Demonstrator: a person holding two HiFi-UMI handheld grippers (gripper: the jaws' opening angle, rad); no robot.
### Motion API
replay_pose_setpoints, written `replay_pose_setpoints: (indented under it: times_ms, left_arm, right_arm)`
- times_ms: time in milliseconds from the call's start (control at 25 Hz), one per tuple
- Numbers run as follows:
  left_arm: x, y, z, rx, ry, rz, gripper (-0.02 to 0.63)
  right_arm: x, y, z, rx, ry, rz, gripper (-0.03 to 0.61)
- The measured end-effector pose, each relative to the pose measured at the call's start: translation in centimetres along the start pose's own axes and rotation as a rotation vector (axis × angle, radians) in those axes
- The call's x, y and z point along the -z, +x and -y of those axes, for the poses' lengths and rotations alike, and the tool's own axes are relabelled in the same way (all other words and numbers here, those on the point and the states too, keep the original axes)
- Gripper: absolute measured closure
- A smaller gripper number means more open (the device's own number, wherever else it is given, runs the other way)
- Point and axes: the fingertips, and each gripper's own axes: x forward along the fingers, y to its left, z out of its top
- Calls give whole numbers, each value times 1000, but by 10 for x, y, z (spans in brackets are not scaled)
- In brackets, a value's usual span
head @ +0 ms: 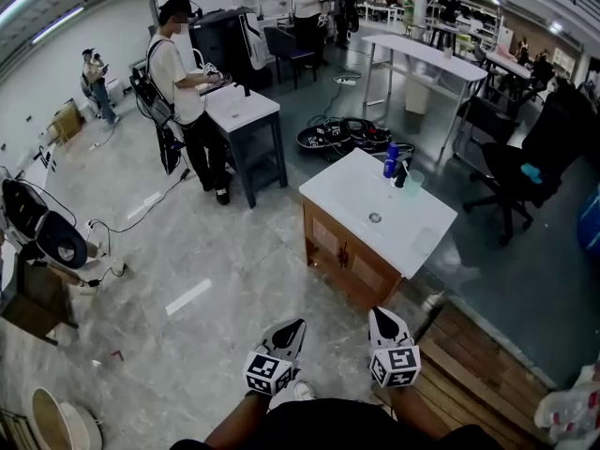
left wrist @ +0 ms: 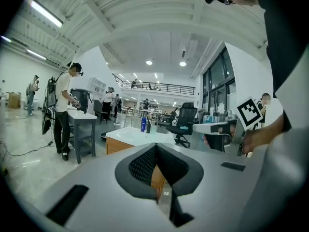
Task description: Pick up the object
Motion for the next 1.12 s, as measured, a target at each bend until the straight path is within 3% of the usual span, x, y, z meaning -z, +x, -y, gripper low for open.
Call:
replay_pose_setpoints:
  times_ms: [240, 520, 720, 1120]
  left_arm:
    - [-6, -8, -15, 17, 94, 2, 600]
    - [-1, 10, -25, 38, 71, -21, 600]
    - [-8, 36, -41, 41, -25, -20, 600]
    - [-33, 121, -69, 51, 9, -27, 600]
  right_arm:
    - [-4, 12, -18, 11, 11, -2, 560]
    - [5, 25, -19, 4, 24, -33, 560]
    - [4, 51, -6, 4, 38, -46, 560]
    - [-18, 114, 57, 24, 41, -30, 560]
